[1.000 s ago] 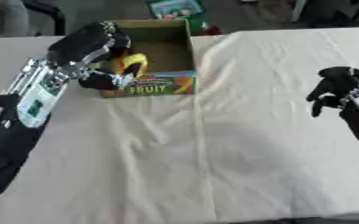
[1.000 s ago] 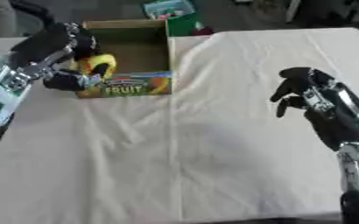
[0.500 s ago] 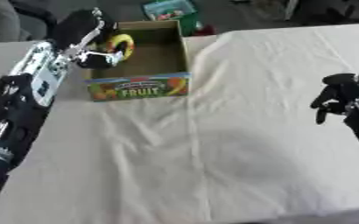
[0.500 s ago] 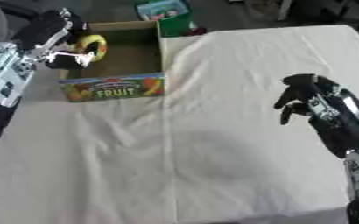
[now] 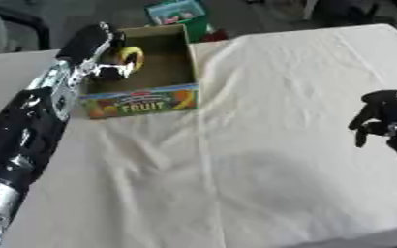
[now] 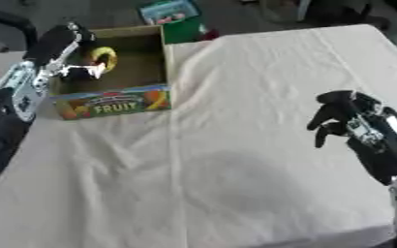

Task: Pick up objects on the table and place them in the box.

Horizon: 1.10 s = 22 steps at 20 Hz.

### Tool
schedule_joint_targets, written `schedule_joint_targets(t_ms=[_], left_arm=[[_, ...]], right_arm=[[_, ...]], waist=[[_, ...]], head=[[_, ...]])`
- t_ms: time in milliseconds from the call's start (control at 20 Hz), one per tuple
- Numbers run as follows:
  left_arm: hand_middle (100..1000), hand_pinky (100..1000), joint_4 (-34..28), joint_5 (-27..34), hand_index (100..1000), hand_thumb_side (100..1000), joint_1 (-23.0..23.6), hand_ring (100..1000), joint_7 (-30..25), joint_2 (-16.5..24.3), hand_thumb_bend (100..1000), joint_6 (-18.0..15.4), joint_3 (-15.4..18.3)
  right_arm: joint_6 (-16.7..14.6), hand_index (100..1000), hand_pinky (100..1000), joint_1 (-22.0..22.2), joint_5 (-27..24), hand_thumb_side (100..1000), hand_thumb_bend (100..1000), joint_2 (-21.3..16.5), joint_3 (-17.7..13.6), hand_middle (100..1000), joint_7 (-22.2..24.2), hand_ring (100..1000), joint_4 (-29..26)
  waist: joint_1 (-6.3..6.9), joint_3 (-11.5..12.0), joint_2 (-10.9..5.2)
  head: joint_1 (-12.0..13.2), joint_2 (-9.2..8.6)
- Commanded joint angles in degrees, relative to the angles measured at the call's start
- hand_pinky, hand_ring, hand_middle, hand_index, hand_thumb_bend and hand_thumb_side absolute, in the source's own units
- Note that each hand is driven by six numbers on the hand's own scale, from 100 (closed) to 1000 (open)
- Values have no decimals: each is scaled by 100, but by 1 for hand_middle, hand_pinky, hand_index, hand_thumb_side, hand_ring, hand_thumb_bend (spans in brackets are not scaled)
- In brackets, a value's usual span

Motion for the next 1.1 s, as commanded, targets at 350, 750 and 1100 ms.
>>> schedule_joint_targets(t_ms=[350,750,1100], left_arm=[[691,594,-62,57,803,246,-79,680,-169,148,193,188,131],[592,543,-1160,1663,757,245,276,595,-511,507,100,68,-51],[541,508,-3256,4316,723,306,1539,554,-958,1089,100,131,-100]], right_arm=[[1,736,381,-57,-9,507,100,-43,-15,520,17,565,-46],[14,734,383,33,5,509,100,-32,-90,521,-43,565,-32],[28,735,383,88,4,513,100,-10,-149,521,-92,565,-35]], waist=[[-7,51,-134],[-38,351,-234],[-81,679,-282]], head=[[0,-60],[-166,31],[-297,102]])
